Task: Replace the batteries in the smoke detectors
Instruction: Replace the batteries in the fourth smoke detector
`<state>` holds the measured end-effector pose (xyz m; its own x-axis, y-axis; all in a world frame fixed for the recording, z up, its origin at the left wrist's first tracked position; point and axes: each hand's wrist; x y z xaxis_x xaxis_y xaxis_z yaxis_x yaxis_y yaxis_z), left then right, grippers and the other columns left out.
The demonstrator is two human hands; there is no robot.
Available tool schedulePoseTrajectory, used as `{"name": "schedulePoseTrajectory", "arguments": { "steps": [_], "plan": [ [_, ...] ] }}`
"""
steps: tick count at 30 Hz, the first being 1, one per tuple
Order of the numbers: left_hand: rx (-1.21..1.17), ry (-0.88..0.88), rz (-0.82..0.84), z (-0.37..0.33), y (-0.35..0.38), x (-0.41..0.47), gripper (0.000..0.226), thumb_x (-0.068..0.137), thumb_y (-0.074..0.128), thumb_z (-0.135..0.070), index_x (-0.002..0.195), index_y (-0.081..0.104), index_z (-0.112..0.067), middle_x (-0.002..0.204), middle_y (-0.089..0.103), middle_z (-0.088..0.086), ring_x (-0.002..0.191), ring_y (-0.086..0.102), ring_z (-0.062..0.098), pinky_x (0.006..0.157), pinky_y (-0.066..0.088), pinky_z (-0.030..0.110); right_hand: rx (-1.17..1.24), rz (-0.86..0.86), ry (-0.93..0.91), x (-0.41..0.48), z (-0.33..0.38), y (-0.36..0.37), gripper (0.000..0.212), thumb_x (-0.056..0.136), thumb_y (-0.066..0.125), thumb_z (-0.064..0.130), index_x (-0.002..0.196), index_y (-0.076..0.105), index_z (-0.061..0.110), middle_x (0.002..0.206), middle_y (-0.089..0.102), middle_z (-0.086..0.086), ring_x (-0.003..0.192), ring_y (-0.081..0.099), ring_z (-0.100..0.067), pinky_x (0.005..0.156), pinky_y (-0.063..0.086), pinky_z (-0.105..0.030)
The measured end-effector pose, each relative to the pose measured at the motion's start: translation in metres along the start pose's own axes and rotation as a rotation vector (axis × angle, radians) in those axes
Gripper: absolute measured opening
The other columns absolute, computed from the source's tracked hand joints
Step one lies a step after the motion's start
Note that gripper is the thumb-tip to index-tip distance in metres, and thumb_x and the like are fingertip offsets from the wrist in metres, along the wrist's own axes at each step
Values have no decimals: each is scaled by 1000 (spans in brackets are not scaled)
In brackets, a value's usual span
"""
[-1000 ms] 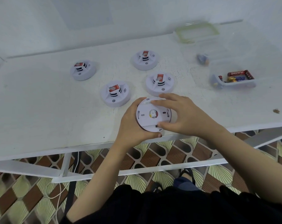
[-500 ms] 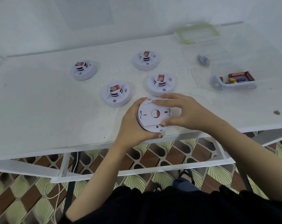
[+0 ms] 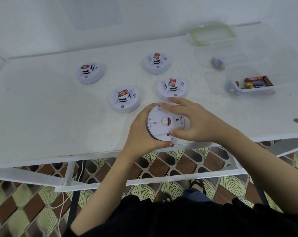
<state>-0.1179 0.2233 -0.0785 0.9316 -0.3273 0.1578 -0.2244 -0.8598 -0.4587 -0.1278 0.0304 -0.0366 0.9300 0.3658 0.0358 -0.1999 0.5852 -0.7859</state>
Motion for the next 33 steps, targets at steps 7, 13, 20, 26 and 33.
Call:
{"name": "schedulePoseTrajectory", "arguments": {
  "steps": [7,13,20,26,33],
  "plan": [
    [22,3,21,3,-1,1,105,42,93,-36,133,41,-32,128,54,-16,118,52,-1,96,46,18,63,-64,-3,4,3,8,54,76,74,38,126,54,41,147,37,1,132,39,-15,106,34,-31],
    [41,10,18,-1,-2,-1,102,42,88,-49,131,38,-40,129,51,-20,117,50,-4,96,46,18,-26,-109,-3,0,7,14,56,77,72,42,129,51,40,145,40,0,122,48,-18,97,39,-30],
    [46,-4,-8,-1,-1,-3,102,45,92,-37,134,43,-31,129,54,-15,117,50,-4,97,48,23,-17,-113,4,1,6,14,61,72,75,46,128,52,41,145,40,1,128,42,-13,100,40,-32],
    [21,-9,-22,1,-1,-3,103,44,94,-32,136,46,-25,125,54,-24,115,50,-10,92,45,11,-57,-190,-7,0,8,20,61,69,75,49,126,58,33,135,50,5,114,52,-11,88,41,-23],
    [31,-9,-28,3,-1,-3,103,44,96,-30,134,48,-22,119,59,-18,109,52,-10,85,45,7,-101,-297,-118,1,10,25,58,65,73,45,113,64,15,110,62,1,82,61,-18,66,52,-32]
  ]
}}
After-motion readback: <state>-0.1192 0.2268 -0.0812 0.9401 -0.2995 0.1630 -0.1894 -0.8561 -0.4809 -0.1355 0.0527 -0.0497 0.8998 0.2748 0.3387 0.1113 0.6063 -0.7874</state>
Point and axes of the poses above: each hand's wrist, its own x-axis towards the middle knuckle, its own y-axis out of the palm, z = x × y
